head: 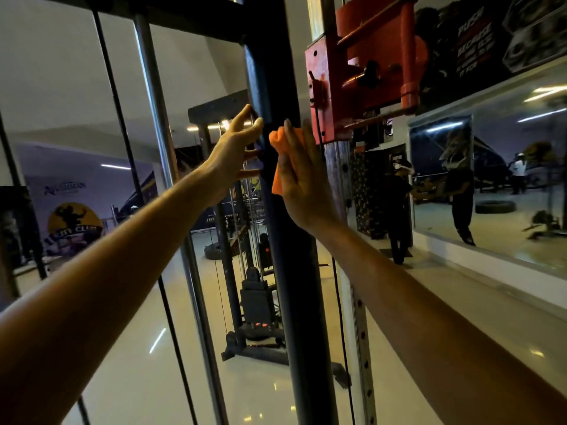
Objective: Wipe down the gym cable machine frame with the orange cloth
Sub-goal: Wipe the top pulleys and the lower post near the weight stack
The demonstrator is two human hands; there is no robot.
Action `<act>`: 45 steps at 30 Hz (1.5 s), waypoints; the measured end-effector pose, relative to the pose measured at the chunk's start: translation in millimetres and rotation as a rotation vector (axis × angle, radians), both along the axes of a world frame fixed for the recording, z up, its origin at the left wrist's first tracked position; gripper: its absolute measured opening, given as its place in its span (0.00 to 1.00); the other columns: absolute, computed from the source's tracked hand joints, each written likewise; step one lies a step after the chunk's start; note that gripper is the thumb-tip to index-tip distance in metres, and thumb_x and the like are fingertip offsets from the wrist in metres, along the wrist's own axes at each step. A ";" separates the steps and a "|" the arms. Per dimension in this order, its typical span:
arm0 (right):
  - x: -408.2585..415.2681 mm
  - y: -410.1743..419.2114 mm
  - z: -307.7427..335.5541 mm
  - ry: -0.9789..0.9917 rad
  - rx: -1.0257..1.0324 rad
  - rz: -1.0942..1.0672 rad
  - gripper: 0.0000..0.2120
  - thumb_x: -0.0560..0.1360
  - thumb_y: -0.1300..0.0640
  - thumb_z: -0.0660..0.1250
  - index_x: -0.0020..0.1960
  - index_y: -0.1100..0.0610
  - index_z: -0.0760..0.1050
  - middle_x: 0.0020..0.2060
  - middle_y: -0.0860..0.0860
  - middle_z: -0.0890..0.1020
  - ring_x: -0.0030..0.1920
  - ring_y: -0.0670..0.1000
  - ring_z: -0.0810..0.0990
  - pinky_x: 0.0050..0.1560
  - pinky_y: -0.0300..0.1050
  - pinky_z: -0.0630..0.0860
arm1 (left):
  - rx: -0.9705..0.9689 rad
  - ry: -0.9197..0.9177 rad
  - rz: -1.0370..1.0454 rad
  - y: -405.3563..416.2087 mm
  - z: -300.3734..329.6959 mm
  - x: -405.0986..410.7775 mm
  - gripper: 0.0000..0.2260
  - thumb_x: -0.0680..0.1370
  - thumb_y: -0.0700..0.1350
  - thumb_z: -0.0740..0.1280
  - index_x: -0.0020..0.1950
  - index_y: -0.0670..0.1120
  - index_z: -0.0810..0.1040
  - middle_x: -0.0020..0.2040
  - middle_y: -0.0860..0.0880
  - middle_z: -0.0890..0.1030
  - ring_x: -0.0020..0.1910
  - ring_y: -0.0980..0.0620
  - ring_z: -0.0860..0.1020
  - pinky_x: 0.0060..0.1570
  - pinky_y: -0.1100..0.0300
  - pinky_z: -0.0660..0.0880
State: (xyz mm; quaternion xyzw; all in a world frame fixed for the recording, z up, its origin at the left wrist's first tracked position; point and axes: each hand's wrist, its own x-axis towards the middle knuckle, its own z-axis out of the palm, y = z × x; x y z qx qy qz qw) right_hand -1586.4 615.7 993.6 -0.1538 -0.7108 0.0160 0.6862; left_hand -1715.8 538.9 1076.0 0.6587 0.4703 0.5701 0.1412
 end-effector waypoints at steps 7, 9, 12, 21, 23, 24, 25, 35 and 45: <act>-4.4 -4.1 -125.7 -0.063 -0.001 -0.066 0.27 0.90 0.51 0.53 0.88 0.54 0.56 0.89 0.54 0.44 0.88 0.53 0.47 0.73 0.50 0.77 | -0.056 -0.011 -0.016 -5.0 -25.3 -4.3 0.27 0.89 0.52 0.59 0.87 0.59 0.55 0.69 0.57 0.76 0.64 0.52 0.79 0.57 0.49 0.79; 4.3 -9.3 -153.6 -0.092 -0.054 -0.033 0.28 0.90 0.48 0.52 0.89 0.51 0.52 0.89 0.52 0.44 0.88 0.53 0.47 0.70 0.59 0.80 | -0.067 -0.019 -0.011 -6.3 -30.6 -2.3 0.26 0.89 0.51 0.60 0.87 0.59 0.56 0.63 0.59 0.76 0.62 0.55 0.80 0.56 0.50 0.79; 6.5 -7.5 -115.3 -0.067 -0.080 0.015 0.28 0.90 0.44 0.48 0.89 0.45 0.48 0.89 0.50 0.46 0.88 0.53 0.51 0.70 0.65 0.79 | -0.059 -0.026 0.009 -7.3 -33.2 3.6 0.25 0.89 0.52 0.59 0.86 0.60 0.57 0.65 0.58 0.77 0.62 0.55 0.80 0.57 0.50 0.79; -1.0 5.1 -92.7 -0.024 0.041 -0.089 0.27 0.90 0.51 0.53 0.87 0.57 0.58 0.88 0.60 0.50 0.88 0.60 0.49 0.82 0.70 0.57 | -0.021 -0.067 0.073 -5.0 -40.4 13.2 0.23 0.89 0.52 0.58 0.85 0.61 0.60 0.77 0.52 0.73 0.69 0.48 0.79 0.66 0.42 0.77; 6.0 -2.5 -162.0 -0.086 -0.001 -0.041 0.27 0.90 0.52 0.55 0.87 0.54 0.57 0.88 0.58 0.48 0.88 0.60 0.49 0.80 0.72 0.61 | -0.029 -0.056 0.080 -4.3 -47.7 14.6 0.24 0.89 0.51 0.58 0.85 0.61 0.60 0.75 0.53 0.76 0.66 0.51 0.81 0.60 0.50 0.81; 9.7 -5.3 -188.7 -0.114 -0.025 -0.010 0.27 0.90 0.51 0.55 0.87 0.53 0.55 0.88 0.57 0.47 0.88 0.61 0.49 0.79 0.72 0.63 | -0.035 -0.056 0.089 -4.2 -53.4 15.6 0.24 0.89 0.51 0.58 0.85 0.60 0.61 0.73 0.53 0.77 0.64 0.52 0.82 0.57 0.53 0.82; 12.1 -4.9 -203.2 -0.136 -0.036 0.015 0.27 0.90 0.50 0.53 0.87 0.53 0.54 0.89 0.57 0.46 0.88 0.61 0.49 0.79 0.72 0.64 | -0.042 -0.063 0.101 -4.4 -60.7 16.4 0.24 0.89 0.51 0.59 0.85 0.59 0.61 0.71 0.53 0.78 0.62 0.54 0.83 0.55 0.55 0.82; 7.7 10.8 -139.1 -0.065 -0.007 0.024 0.28 0.90 0.51 0.56 0.87 0.57 0.58 0.88 0.61 0.50 0.88 0.61 0.48 0.85 0.69 0.51 | -0.090 -0.153 0.146 4.4 -110.9 19.2 0.22 0.88 0.56 0.61 0.83 0.55 0.67 0.72 0.49 0.80 0.66 0.48 0.83 0.62 0.50 0.81; 13.0 3.5 -217.3 -0.148 -0.117 0.109 0.29 0.89 0.52 0.60 0.87 0.56 0.57 0.88 0.62 0.49 0.88 0.63 0.47 0.82 0.72 0.55 | -0.171 -0.223 0.207 -0.5 -174.6 28.1 0.23 0.87 0.56 0.62 0.83 0.58 0.67 0.68 0.54 0.82 0.67 0.52 0.82 0.67 0.45 0.79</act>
